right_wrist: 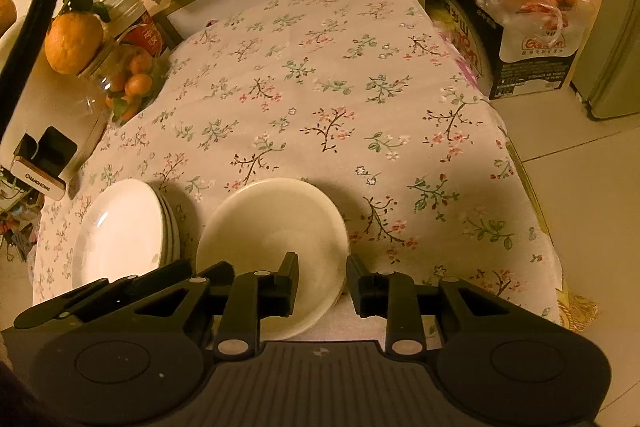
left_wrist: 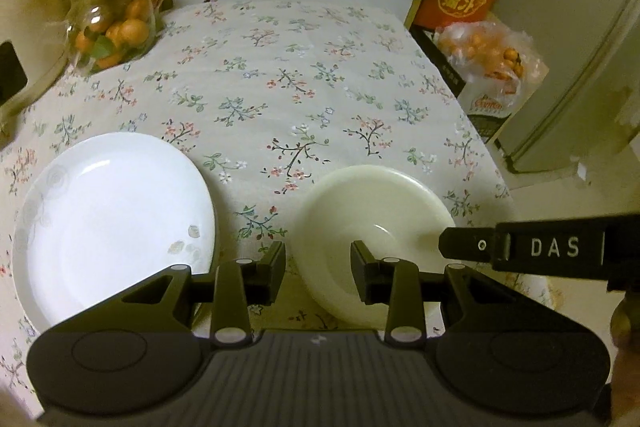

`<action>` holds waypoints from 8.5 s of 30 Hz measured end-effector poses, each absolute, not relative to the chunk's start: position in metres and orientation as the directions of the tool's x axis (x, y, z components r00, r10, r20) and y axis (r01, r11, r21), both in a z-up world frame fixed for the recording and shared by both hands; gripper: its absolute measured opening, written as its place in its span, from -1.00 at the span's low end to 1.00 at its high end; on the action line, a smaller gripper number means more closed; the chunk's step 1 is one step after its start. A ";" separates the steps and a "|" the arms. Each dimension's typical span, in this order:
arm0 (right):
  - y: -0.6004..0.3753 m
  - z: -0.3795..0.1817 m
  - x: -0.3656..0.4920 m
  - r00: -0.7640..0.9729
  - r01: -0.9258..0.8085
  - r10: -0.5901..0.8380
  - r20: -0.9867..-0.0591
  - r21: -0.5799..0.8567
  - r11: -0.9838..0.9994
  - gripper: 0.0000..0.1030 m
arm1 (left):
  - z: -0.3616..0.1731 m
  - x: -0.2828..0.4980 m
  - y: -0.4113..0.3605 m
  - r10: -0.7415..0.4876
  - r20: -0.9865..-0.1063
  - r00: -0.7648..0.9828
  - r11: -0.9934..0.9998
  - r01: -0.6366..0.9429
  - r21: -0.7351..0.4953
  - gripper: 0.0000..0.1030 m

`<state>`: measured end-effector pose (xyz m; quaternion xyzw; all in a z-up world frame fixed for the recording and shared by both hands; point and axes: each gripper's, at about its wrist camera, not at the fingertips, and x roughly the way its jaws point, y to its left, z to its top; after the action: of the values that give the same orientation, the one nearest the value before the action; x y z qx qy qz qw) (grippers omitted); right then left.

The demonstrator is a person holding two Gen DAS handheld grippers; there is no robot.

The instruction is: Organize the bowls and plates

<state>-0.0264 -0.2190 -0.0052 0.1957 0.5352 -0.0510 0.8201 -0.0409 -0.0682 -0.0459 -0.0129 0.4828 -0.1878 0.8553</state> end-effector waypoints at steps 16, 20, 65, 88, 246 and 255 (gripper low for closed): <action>-0.233 0.002 -0.028 0.432 0.342 0.132 -0.892 0.297 0.891 -0.05 | -0.045 -0.033 -0.048 -0.383 -0.807 0.450 0.923 0.219 -0.316 -0.02; -0.234 0.002 -0.028 0.432 0.347 0.124 -0.893 0.292 0.891 0.13 | -0.046 -0.032 -0.048 -0.388 -0.805 0.448 0.921 0.224 -0.319 0.12; -0.224 -0.051 -0.012 0.305 0.419 0.159 -0.939 0.283 0.863 -0.41 | -0.087 -0.015 -0.066 -0.382 -0.853 0.355 0.916 0.270 -0.298 -0.56; -0.221 -0.044 -0.012 0.332 0.399 0.127 -0.935 0.261 0.879 -0.72 | -0.073 -0.022 -0.076 -0.360 -0.837 0.412 0.922 0.297 -0.249 -0.61; -0.037 0.134 -0.186 0.709 -0.105 0.192 -0.679 0.168 0.980 0.91 | 0.100 -0.244 0.114 -0.045 -0.563 0.825 0.996 -0.005 -0.087 0.99; -0.037 0.149 -0.211 0.744 -0.104 0.180 -0.644 0.154 0.983 0.96 | 0.109 -0.259 0.107 -0.050 -0.557 0.829 0.996 0.002 -0.087 1.00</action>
<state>-0.2107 -0.0367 0.1490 0.0538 0.3497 0.0761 0.9322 -0.2591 0.1070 0.1087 -0.0411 0.2921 -0.0137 0.9554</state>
